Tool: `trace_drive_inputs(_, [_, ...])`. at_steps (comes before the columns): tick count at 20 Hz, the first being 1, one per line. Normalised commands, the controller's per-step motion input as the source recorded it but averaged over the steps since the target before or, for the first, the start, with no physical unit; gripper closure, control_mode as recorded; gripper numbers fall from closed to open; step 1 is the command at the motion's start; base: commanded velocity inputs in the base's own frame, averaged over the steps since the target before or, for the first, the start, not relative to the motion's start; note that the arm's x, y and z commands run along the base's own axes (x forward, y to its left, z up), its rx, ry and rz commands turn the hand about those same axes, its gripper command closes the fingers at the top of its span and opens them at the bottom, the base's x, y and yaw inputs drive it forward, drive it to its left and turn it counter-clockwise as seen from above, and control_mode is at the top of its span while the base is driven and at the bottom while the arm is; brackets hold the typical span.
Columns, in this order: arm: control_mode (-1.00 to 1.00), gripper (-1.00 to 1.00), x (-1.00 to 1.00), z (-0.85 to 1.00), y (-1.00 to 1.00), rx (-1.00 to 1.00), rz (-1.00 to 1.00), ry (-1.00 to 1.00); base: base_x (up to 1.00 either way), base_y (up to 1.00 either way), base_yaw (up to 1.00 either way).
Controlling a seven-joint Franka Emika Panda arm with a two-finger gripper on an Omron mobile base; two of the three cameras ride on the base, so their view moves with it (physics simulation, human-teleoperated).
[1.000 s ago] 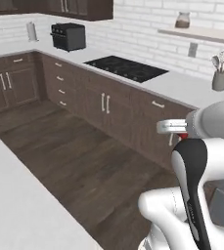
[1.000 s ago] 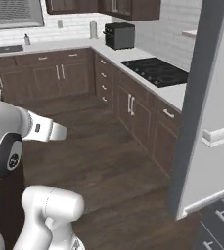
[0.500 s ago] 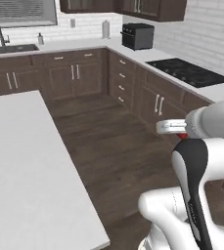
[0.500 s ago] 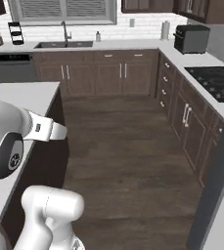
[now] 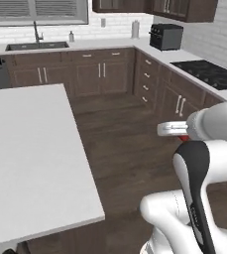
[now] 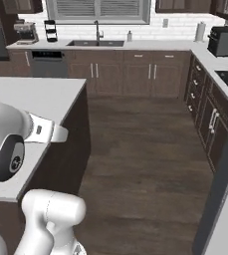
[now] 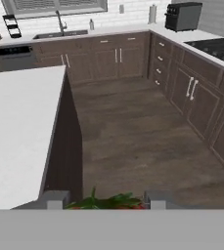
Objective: Take the strawberry from the fridge and place it on top of the pancake, located on the dining counter.
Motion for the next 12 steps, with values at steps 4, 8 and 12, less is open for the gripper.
trace_drive_inputs(4, [1.00, 1.00, 0.00, 0.00, 0.00, 0.00, 0.00, 0.00, -1.00, 0.00, 0.16])
trace_drive_inputs(8, [1.00, 1.00, 0.00, 0.00, 0.00, 0.00, 0.00, 0.00, -0.78, 0.41, 0.15])
trace_drive_inputs(12, [1.00, 1.00, 0.00, 0.00, 0.00, 0.00, 0.00, 0.00, -0.20, 1.00, 0.08])
